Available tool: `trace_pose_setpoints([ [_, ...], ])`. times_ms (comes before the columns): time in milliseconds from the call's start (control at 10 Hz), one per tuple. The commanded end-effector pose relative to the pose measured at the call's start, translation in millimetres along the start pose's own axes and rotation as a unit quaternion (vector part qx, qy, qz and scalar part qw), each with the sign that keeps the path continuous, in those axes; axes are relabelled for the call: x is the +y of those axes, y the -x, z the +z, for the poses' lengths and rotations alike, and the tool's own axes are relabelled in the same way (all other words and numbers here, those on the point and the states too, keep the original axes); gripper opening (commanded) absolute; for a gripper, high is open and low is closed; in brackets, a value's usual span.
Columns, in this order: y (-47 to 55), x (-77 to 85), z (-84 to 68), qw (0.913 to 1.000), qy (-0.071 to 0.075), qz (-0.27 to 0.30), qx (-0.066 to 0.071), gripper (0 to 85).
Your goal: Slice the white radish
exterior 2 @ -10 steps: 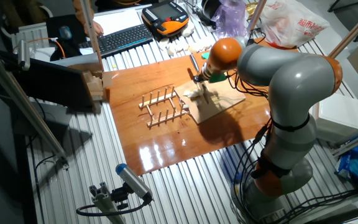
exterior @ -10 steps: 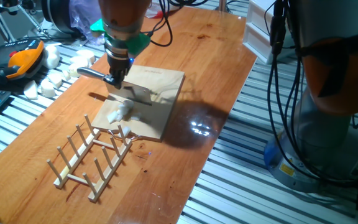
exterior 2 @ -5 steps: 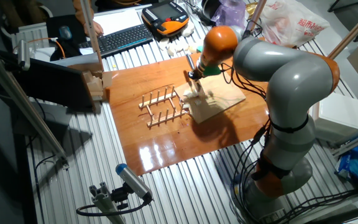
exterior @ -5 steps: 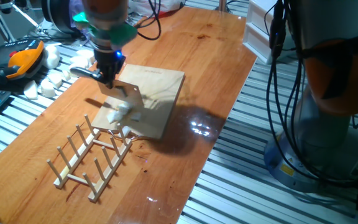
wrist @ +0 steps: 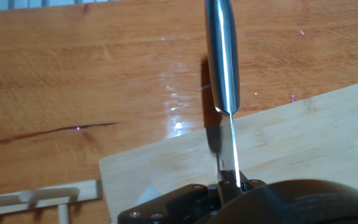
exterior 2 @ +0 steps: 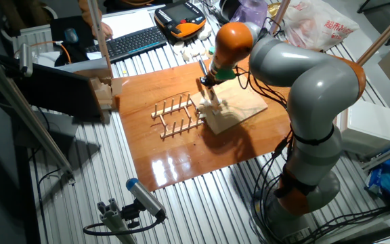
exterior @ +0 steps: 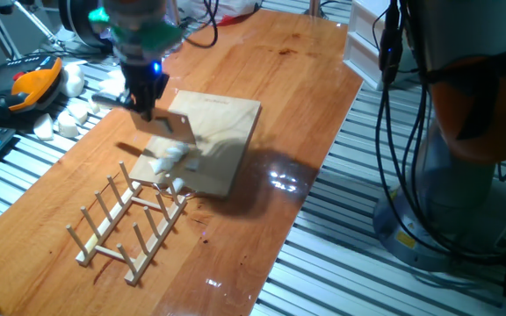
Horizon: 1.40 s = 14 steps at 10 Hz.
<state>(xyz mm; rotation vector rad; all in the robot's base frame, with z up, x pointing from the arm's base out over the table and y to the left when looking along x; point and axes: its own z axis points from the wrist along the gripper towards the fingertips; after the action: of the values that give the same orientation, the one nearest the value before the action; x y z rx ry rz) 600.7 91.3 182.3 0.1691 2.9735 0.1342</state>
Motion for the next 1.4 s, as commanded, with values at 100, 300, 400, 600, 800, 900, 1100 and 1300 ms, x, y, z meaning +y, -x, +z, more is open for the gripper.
trace_pose_setpoints([
  [100, 6.5, -12.2, -17.5, 0.9995, 0.003, -0.030, 0.005, 0.0],
  [300, 6.5, -14.6, -26.9, 0.9994, 0.000, -0.031, -0.013, 0.0],
  [400, 7.7, -15.5, -31.0, 0.9996, 0.000, -0.022, -0.019, 0.0],
  [600, 18.1, -19.4, -36.0, 0.9989, -0.005, -0.031, -0.035, 0.0],
  [800, 24.5, -21.4, -43.4, 0.9986, -0.017, -0.030, -0.041, 0.0],
  [900, 25.8, -21.7, -45.2, 0.9988, -0.016, -0.027, -0.036, 0.0],
  [1100, 22.9, -23.3, -48.1, 0.9997, -0.013, -0.011, -0.019, 0.0],
  [1300, 17.9, -13.6, -49.6, 0.9998, -0.014, -0.010, -0.003, 0.0],
])
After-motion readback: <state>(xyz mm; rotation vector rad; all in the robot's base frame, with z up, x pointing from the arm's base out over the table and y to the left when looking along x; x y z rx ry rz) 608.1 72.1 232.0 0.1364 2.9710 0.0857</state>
